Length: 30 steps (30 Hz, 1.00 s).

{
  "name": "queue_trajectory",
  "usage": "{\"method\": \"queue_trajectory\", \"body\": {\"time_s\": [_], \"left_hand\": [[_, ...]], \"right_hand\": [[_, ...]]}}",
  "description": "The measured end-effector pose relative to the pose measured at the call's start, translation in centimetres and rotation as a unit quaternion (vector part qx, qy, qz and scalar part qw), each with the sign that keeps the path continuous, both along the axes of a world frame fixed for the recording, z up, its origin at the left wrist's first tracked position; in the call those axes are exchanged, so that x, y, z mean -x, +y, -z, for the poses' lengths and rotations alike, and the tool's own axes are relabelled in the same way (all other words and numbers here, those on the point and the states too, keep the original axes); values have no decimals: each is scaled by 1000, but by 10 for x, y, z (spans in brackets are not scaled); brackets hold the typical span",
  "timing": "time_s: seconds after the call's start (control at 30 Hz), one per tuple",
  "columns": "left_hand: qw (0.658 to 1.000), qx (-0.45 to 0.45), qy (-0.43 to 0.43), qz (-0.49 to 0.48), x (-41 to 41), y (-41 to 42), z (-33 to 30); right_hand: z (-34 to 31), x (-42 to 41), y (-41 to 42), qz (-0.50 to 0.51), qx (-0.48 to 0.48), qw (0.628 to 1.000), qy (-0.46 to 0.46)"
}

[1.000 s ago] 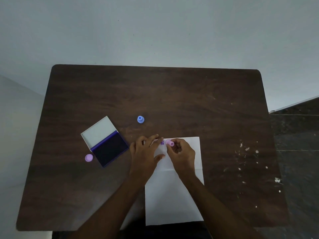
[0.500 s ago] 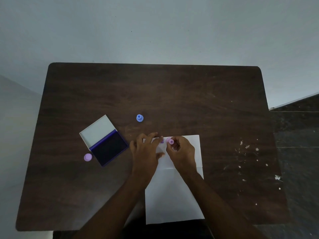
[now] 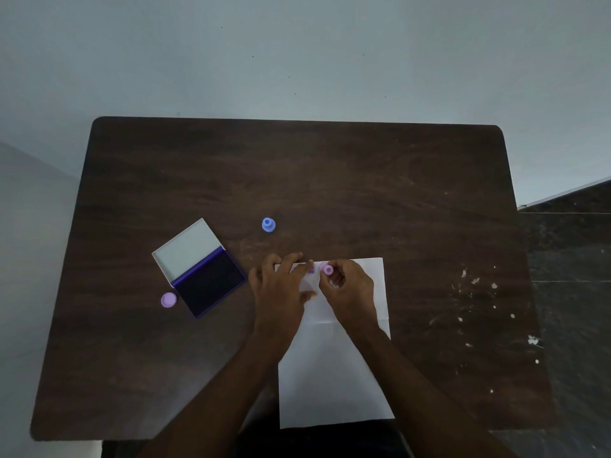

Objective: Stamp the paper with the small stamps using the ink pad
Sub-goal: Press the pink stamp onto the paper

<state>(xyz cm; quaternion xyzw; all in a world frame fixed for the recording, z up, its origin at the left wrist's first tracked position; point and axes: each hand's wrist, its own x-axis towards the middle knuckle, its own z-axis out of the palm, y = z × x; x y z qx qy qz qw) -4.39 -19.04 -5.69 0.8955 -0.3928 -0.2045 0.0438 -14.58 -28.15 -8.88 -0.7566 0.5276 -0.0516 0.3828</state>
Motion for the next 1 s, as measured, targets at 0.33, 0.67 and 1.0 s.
{"method": "queue_trajectory", "body": {"time_s": [0.33,0.67,1.0], "left_hand": [[1000,-7,2,3,-1,-1,-1],[999,-9,33,15,-3,0,-5],[999,-14,31,11,-2,0,-8]], "right_hand": [[1,-1,-1,-9,4,1000,11],[1,-4,-2,-13,-3,1000,14],[-2,-5,-1,-12,-14,999,26]]}}
